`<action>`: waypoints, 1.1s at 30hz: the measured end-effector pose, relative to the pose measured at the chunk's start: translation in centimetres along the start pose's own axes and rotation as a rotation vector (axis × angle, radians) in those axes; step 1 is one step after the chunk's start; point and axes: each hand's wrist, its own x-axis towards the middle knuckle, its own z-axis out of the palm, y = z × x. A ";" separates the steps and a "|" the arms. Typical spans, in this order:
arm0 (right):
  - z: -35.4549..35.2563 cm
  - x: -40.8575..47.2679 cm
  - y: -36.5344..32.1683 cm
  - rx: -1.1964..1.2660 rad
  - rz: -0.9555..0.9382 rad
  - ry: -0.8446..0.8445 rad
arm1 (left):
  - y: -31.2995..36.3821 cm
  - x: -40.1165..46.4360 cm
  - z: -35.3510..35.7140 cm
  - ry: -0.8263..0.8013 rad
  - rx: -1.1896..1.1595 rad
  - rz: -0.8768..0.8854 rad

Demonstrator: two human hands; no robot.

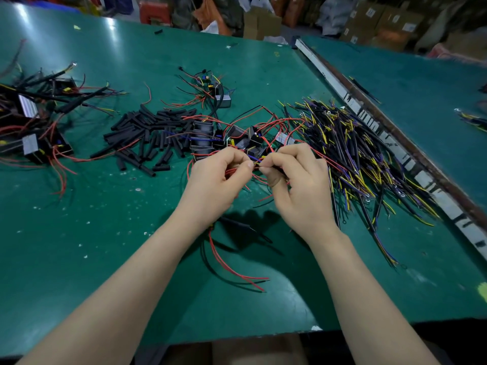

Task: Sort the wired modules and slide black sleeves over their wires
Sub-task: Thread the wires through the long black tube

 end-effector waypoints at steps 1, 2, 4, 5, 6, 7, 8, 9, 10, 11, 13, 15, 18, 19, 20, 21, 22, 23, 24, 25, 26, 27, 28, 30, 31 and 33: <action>0.0 0.0 0.0 -0.015 -0.006 0.018 | 0.0 0.0 0.0 -0.021 -0.005 -0.007; 0.0 0.0 -0.1 -0.030 -0.015 0.035 | 0.1 0.1 -0.1 -0.044 -0.006 -0.014; 0.0 0.0 -0.1 -0.071 -0.016 0.060 | 0.1 0.2 -0.2 -0.090 0.006 -0.024; -0.1 0.0 -0.1 -0.092 -0.013 0.070 | 0.1 0.2 -0.3 -0.110 0.010 -0.028; -0.1 0.0 -0.1 -0.107 -0.013 0.077 | 0.1 0.2 -0.4 -0.123 0.015 -0.026; -0.1 0.0 0.0 -0.118 -0.018 0.078 | 0.0 0.1 -0.5 -0.133 0.038 -0.015; 0.0 0.0 0.1 -0.130 -0.028 0.071 | 0.0 0.1 -0.6 -0.142 0.089 0.009; 0.0 -0.1 0.1 -0.145 -0.045 0.057 | 0.0 0.1 -0.7 -0.153 0.165 0.038; 0.0 -0.2 0.2 -0.159 -0.066 0.036 | 0.1 0.2 -0.8 -0.167 0.244 0.063; 0.1 -0.2 0.3 -0.165 -0.085 0.007 | 0.1 0.2 -1.0 -0.185 0.304 0.076; 0.1 -0.3 0.6 -0.139 -0.101 -0.080 | -0.1 0.2 -1.4 -0.252 0.350 0.080; -0.1 -0.2 0.9 -0.073 -0.075 -0.166 | -0.1 0.2 -1.7 -0.338 0.301 0.063; -0.3 0.2 1.3 0.067 -0.009 -0.183 | 0.1 0.2 -2.3 -0.417 0.062 -0.001; -0.4 0.3 1.3 0.140 0.017 -0.182 | 0.2 0.2 -2.4 -0.431 -0.016 -0.018; -0.5 0.4 1.2 0.220 0.047 -0.184 | 0.3 0.2 -2.4 -0.435 -0.086 -0.032; -0.5 0.4 1.1 0.293 0.081 -0.185 | 0.3 0.2 -2.5 -0.430 -0.148 -0.042; -0.5 0.5 1.0 0.351 0.111 -0.182 | 0.4 0.2 -2.5 -0.418 -0.200 -0.051; -0.5 0.5 0.9 0.387 0.130 -0.176 | 0.4 0.1 -2.5 -0.403 -0.239 -0.057; -0.4 0.5 0.7 0.400 0.136 -0.167 | 0.4 0.1 -2.5 -0.390 -0.265 -0.062; -0.3 0.4 0.6 0.388 0.129 -0.156 | 0.4 0.1 -2.4 -0.375 -0.280 -0.065; -0.2 0.3 0.6 0.350 0.113 -0.143 | 0.4 0.2 -2.3 -0.353 -0.284 -0.067; 0.0 0.3 0.6 0.293 0.090 -0.133 | 0.4 0.2 -2.2 -0.325 -0.277 -0.065; 0.1 0.2 0.7 0.233 0.066 -0.130 | 0.4 0.2 -2.1 -0.292 -0.261 -0.062; 0.3 0.0 0.7 0.161 0.036 -0.128 | 0.4 0.2 -1.9 -0.228 -0.217 -0.050; 0.3 -0.1 0.6 0.149 0.028 -0.126 | 0.4 0.2 -1.8 -0.200 -0.196 -0.041; 0.3 -0.2 0.5 0.146 0.018 -0.124 | 0.5 0.1 -1.6 -0.147 -0.173 -0.031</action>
